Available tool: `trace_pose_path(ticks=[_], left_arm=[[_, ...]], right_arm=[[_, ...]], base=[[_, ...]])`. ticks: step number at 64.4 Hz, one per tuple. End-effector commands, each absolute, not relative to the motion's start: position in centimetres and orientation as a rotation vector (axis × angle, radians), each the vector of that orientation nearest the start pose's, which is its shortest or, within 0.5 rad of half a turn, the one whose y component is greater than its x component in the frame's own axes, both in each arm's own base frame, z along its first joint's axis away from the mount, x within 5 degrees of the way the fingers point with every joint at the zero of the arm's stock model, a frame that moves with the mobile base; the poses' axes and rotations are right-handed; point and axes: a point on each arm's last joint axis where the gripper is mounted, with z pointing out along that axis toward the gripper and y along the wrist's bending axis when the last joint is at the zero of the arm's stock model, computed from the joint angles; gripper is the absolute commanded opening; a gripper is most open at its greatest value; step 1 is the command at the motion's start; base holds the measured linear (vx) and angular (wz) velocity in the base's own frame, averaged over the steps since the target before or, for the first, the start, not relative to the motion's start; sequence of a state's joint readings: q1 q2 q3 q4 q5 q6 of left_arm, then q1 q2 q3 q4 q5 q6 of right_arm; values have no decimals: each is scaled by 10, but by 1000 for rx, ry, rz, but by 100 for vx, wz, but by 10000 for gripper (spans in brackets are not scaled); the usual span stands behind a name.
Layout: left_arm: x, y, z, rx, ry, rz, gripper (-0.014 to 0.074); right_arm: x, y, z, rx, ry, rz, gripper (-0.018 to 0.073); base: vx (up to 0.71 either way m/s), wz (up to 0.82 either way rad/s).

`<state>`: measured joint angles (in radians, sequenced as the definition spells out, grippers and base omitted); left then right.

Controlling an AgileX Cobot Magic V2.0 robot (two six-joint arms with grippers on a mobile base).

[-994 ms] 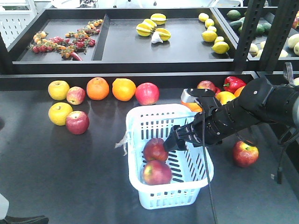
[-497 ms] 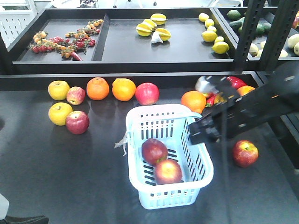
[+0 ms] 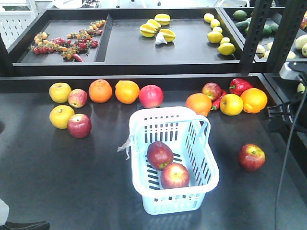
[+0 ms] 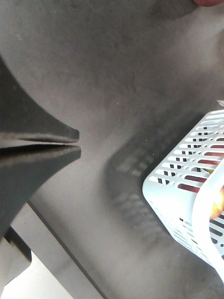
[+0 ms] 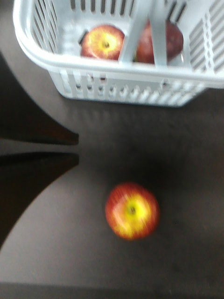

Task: Pick three apples into basket with both arms
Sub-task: 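Reach the right gripper to the red apple farther along the table and grasp it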

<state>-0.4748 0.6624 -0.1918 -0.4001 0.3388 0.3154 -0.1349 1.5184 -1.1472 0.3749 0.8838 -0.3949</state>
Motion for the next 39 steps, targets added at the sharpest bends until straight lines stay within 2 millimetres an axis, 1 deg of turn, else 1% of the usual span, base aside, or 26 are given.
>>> trace_pose_path(ticks=[1,4,7,11,14,16,19,20,23,31,39], left_arm=[[100,-63,207,485,2162,-441,-7],[100,-63,207,485,2162,-441,-7],[100,-63,207,485,2162,-441,-7],[100,-63,207,485,2162,-441,-7],[100,-63,207,485,2162,-441,-7],[100,-63,207,485,2162,-441,-7],[100,-63,207,485,2162,-441,-7],[100,-63,207,485,2162,-441,-7],[100,-63,207,485,2162,-441,-7],[100,-63,207,485,2162,-441,-7],[100,-63,207,485,2162,-441,-7]], right_arm=[[321,-20,295,-118,2544,258,213],[330,-21,295,-105,2543,261,288],[341,-23,295,-90,2541,267,398],[355,-25,299,-70,2540,271,508],[366,-27,295,-60,2562,272,594],[374,-27,293,-56,2588,279,645],[382,-28,289,-57,2637,291,692],[386,-29,289,-55,2644,290,704],[396,-31,279,-53,2697,287,730],[415,-40,257,1,2803,229,720],[430,-43,237,15,2854,216,697]], base=[[0,0],[0,0],[0,0],[0,0],[0,0],[0,0],[0,0],[0,0],[0,0],[0,0],[0,0]])
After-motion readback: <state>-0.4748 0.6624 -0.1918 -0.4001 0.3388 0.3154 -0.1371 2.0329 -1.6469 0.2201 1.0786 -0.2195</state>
